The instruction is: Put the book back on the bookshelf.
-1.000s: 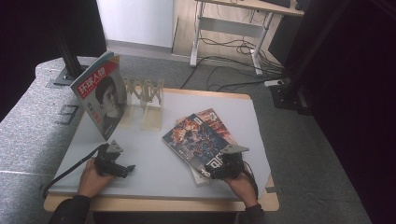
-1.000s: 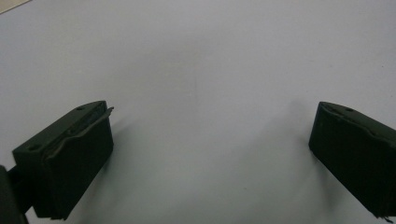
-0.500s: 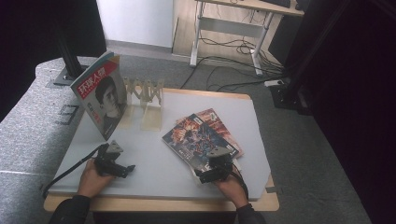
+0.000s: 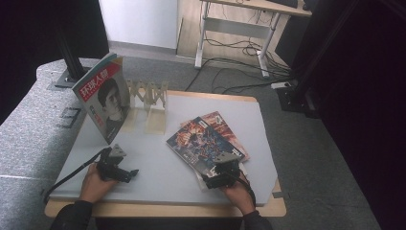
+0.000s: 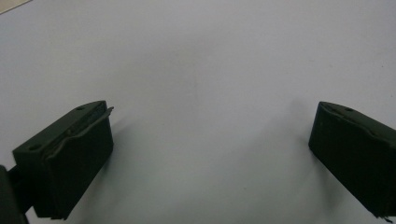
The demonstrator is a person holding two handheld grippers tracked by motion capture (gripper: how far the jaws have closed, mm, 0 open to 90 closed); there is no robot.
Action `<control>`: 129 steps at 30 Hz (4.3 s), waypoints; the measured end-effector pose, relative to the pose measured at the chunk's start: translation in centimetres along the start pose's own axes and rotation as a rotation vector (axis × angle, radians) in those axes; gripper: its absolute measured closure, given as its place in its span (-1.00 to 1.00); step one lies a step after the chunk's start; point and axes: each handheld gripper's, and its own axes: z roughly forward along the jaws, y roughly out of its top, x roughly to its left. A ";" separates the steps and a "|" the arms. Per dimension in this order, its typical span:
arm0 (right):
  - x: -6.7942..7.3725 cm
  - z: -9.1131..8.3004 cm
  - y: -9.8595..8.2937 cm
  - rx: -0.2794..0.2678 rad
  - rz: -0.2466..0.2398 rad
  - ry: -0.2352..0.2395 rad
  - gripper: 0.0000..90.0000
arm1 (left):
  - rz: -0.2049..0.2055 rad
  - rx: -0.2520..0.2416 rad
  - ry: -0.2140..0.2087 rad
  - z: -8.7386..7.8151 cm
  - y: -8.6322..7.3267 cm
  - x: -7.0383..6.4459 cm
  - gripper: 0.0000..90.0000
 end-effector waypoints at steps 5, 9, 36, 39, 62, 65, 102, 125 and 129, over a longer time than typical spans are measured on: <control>-0.8 -0.4 -0.3 0.009 0.016 -0.008 -0.96 | 0.000 0.000 0.000 0.0 0.0 0.0 -1.00; -1.4 -0.7 -0.6 0.015 0.028 -0.010 -0.94 | 0.000 0.001 -0.001 0.0 0.0 0.0 -1.00; -7.5 -2.6 -2.7 0.030 0.137 -0.134 -0.76 | -0.001 0.000 -0.002 0.0 0.0 0.0 -1.00; -8.5 -2.7 -2.8 0.034 0.146 -0.145 -0.76 | -0.002 0.001 -0.001 0.0 0.0 0.0 -1.00; -10.7 -3.4 -2.7 0.021 0.175 -0.132 -0.74 | -0.002 0.005 0.001 0.0 0.1 0.0 -1.00; -10.8 -3.6 -2.5 0.009 0.181 -0.132 -0.75 | -0.022 0.000 0.006 -0.1 0.4 -0.1 -0.95; -12.3 -1.3 -1.6 -0.009 0.216 -0.085 -0.69 | 0.082 -0.071 -0.179 7.5 13.8 -5.6 -0.38; -13.0 -1.0 -1.7 -0.003 0.242 -0.022 -0.63 | 0.029 -0.064 -0.262 9.4 13.0 -7.4 -0.14; -13.0 -0.9 -1.7 -0.007 0.226 -0.016 -0.64 | 0.027 -0.055 -0.258 9.2 12.6 -7.8 -0.14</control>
